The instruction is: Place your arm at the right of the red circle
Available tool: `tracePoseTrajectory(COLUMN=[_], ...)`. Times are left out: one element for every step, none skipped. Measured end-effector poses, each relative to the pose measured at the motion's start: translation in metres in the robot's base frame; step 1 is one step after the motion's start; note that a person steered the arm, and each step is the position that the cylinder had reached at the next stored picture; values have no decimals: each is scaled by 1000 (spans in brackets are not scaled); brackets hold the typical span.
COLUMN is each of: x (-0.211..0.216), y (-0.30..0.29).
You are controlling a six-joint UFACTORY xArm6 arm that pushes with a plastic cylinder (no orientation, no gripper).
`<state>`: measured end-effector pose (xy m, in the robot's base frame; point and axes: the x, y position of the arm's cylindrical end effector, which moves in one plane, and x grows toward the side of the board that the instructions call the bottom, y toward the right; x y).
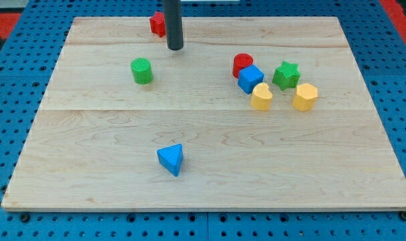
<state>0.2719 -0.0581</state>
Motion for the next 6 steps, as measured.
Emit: tracePoseTrajectory(x=[-26, -56, -27, 18, 27, 51], y=[-2, 11, 85, 145, 194, 178])
